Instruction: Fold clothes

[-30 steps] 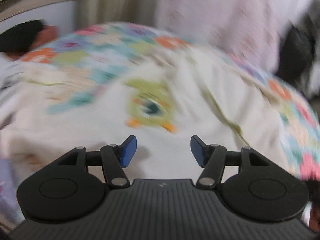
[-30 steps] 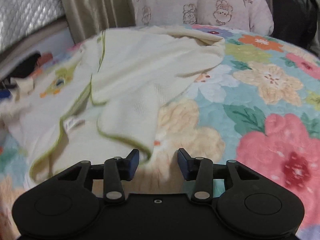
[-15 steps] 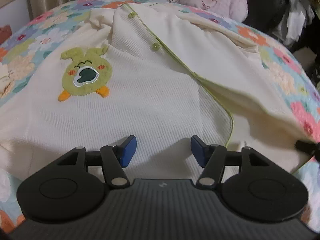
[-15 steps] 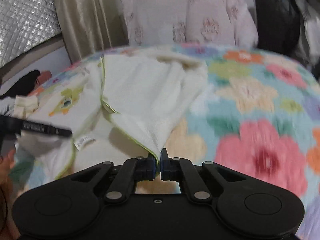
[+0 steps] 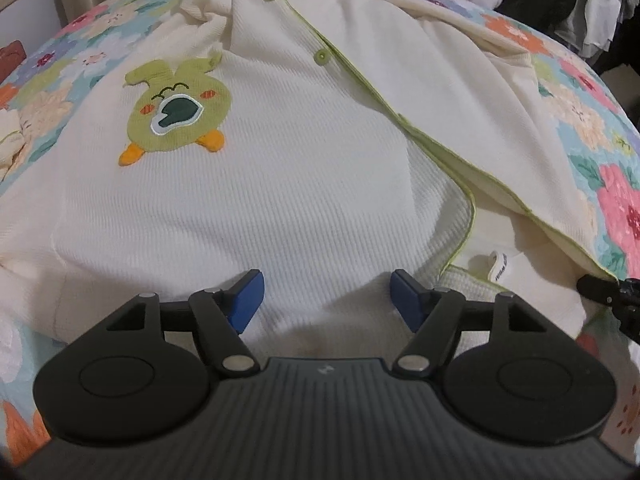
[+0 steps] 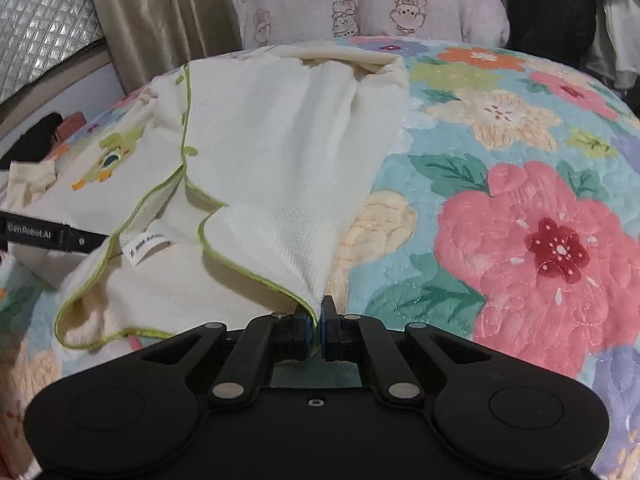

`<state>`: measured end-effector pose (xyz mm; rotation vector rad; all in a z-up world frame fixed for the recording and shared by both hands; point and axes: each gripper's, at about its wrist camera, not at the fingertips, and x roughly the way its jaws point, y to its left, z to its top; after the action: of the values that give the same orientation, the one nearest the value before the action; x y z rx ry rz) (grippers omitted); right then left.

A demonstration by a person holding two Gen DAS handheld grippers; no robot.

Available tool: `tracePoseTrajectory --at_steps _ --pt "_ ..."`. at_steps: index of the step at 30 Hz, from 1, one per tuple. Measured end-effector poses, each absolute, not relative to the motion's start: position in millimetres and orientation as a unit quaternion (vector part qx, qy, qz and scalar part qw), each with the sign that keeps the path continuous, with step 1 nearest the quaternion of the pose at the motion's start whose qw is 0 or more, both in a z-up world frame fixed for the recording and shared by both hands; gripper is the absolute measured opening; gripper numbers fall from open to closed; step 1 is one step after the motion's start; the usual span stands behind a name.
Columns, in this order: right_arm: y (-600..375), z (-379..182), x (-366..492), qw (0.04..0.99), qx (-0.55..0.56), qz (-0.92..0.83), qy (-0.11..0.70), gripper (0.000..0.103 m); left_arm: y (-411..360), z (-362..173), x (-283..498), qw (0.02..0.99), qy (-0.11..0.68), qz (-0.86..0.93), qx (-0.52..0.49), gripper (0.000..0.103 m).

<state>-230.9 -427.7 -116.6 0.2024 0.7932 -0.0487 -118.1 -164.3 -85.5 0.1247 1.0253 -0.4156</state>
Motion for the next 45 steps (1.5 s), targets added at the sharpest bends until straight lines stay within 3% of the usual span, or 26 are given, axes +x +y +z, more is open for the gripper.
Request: tracePoseTrajectory --at_steps 5,10,14,17,22,27,41,42,44,45 --pt "-433.1 -96.6 -231.3 0.901 0.058 0.005 0.430 0.009 -158.5 -75.0 -105.5 0.825 0.520 -0.217 0.050 0.070" --pt "-465.4 -28.4 -229.1 0.907 0.103 0.035 0.406 0.030 -152.9 -43.8 -77.9 0.813 0.521 -0.257 0.029 0.070" --pt "-455.8 31.3 -175.0 0.903 0.049 0.065 0.422 0.032 -167.9 -17.3 -48.0 0.825 0.491 -0.275 0.052 0.070" --pt "-439.3 67.4 -122.4 0.893 0.003 0.087 0.442 0.041 -176.9 -1.7 -20.6 0.838 0.464 -0.283 0.045 0.070" --pt "-408.4 63.3 -23.4 0.860 -0.078 0.095 0.495 0.040 -174.8 -2.3 16.0 0.851 0.439 -0.287 -0.001 0.070" --pt "-401.4 15.5 56.9 0.873 -0.130 0.069 0.464 0.041 -155.6 -28.0 38.4 0.861 0.427 -0.276 -0.018 0.070" --pt "-418.5 -55.6 160.3 0.850 -0.276 0.025 0.447 0.040 -114.1 -83.8 65.8 0.854 0.430 -0.289 -0.043 0.070" --pt "-419.9 -59.1 162.6 0.847 -0.283 0.026 0.449 0.038 -114.3 -86.4 66.0 0.853 0.431 -0.291 -0.043 0.070" --pt "-423.6 -64.3 167.0 0.843 -0.293 0.028 0.450 0.011 -112.2 -91.7 66.1 0.849 0.438 -0.291 -0.050 0.070" --pt "-430.9 -58.3 167.6 0.855 -0.273 0.018 0.440 0.007 -110.3 -94.7 66.2 0.847 0.443 -0.290 -0.054 0.070"
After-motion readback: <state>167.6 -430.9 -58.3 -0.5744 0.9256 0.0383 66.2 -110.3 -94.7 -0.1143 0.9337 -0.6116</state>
